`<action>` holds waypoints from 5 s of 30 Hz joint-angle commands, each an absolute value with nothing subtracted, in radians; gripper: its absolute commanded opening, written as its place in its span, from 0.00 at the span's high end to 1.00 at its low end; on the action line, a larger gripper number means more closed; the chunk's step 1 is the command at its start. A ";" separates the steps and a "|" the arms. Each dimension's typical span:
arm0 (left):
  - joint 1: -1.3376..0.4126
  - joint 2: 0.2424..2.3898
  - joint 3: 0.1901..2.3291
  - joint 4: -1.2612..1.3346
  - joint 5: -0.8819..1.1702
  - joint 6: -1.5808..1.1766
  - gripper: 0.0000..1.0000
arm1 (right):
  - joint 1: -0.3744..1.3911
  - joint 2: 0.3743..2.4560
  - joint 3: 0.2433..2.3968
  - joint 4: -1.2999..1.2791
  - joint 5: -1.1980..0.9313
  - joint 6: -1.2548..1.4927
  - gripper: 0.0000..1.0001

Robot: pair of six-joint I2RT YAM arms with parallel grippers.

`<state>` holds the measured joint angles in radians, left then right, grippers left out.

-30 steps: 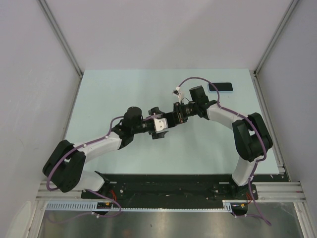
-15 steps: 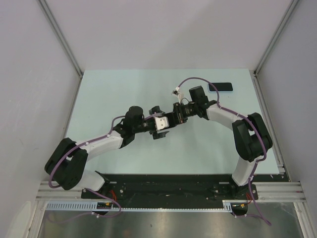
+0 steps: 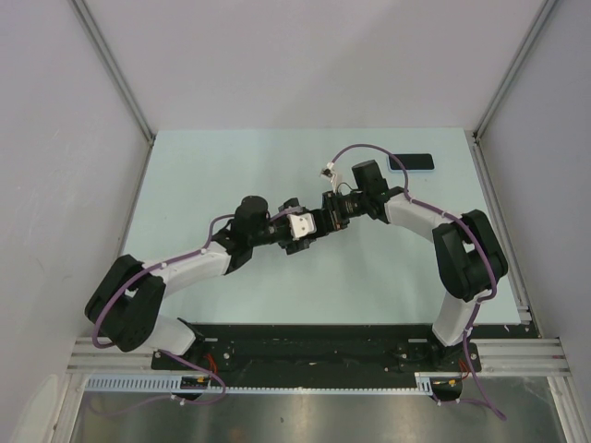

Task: Take the phone out of the phone case
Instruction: Remove the phone case from the phone, then place the phone at the center of the board.

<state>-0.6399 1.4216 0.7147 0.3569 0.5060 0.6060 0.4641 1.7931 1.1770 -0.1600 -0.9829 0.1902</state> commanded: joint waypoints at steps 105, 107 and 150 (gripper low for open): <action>-0.486 1.374 0.750 0.566 0.324 0.207 0.80 | 0.434 1.763 1.232 -0.144 -0.555 0.100 1.00; -0.465 1.385 0.761 0.558 0.281 0.216 0.80 | 0.430 1.763 1.232 -0.146 -0.534 0.101 1.00; 0.089 2.052 1.574 -0.120 0.143 0.239 0.77 | 0.391 1.755 1.232 -0.146 -0.538 0.103 1.00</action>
